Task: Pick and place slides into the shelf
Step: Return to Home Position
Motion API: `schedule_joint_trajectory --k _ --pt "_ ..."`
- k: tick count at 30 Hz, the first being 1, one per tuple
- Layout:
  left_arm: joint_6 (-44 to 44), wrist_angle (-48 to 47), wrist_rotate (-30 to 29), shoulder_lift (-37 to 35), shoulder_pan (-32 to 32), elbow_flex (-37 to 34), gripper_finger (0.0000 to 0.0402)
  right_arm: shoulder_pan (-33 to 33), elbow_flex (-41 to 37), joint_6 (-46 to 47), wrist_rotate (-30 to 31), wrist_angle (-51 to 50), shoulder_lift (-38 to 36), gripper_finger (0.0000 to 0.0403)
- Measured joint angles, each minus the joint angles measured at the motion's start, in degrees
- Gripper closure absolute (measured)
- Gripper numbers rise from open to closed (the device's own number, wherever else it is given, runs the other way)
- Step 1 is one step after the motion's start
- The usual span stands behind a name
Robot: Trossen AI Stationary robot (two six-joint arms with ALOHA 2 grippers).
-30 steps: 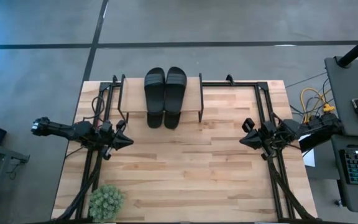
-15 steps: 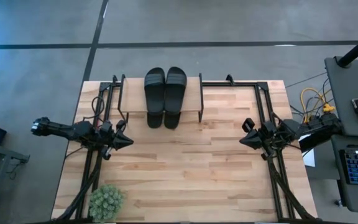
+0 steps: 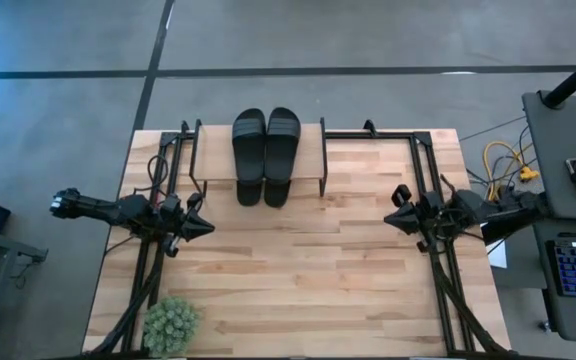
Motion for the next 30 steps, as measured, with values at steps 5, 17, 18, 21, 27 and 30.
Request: schedule_joint_trajectory --k 5,17,18,21,27,30 --pt "-0.02 0.00 -0.02 0.00 0.00 0.00 0.0391 -3.02 0.02 -1.02 -9.15 -3.13 -1.05 0.0394" --pt "0.00 0.28 0.00 -0.03 0.00 0.00 0.0391 -3.02 0.04 -6.23 -14.79 -13.84 -1.14 0.0394" --pt "0.00 0.31 0.00 -0.03 0.00 0.00 0.0391 -3.02 0.04 -5.14 -12.99 -14.01 -1.17 0.0394" --pt "0.00 0.30 -0.01 -0.08 0.00 0.00 0.0391 -3.02 0.04 -2.49 -9.54 -14.69 -1.15 0.0394" --pt "-0.02 0.39 0.00 0.00 0.00 0.00 0.0391 -3.02 0.04 -2.59 -9.02 -14.65 -1.15 0.0394" --pt "0.00 0.43 -0.02 -0.10 0.00 0.00 0.0391 -3.02 0.04 -4.98 -9.04 -14.63 -1.15 0.0394"
